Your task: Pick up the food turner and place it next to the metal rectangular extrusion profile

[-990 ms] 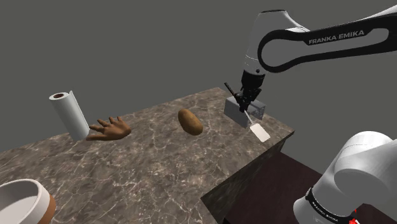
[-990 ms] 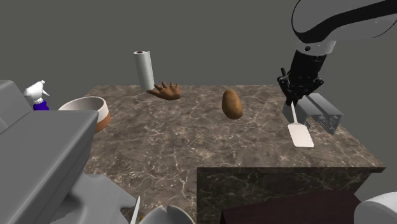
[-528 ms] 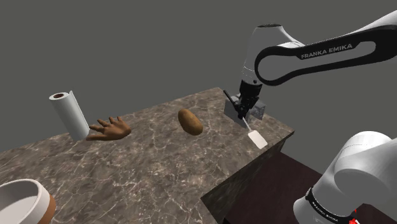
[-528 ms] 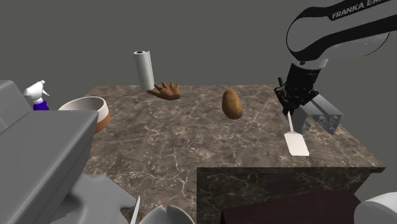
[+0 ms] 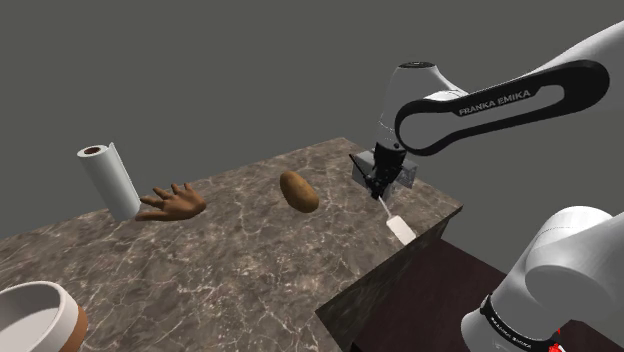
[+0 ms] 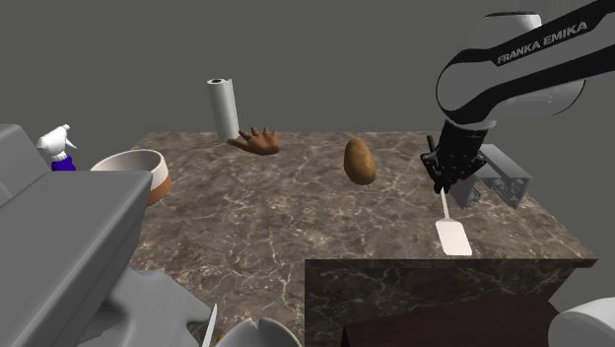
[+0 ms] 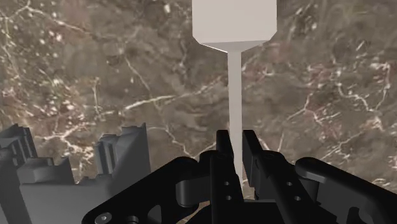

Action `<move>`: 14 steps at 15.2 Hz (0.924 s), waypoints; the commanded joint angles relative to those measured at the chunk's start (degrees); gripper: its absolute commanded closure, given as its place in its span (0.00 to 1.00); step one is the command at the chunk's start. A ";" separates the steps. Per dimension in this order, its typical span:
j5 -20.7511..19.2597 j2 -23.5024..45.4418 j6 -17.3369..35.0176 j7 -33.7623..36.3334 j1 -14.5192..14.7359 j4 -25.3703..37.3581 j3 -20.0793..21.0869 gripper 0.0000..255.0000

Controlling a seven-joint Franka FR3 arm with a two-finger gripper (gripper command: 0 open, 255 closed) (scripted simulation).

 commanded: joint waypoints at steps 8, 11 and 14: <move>0.04 4.27 8.52 0.18 -0.03 -4.22 0.37 1.00; 0.01 5.58 10.68 0.24 -0.07 -5.06 0.46 1.00; 0.01 5.59 10.68 0.24 -0.07 -5.05 0.46 1.00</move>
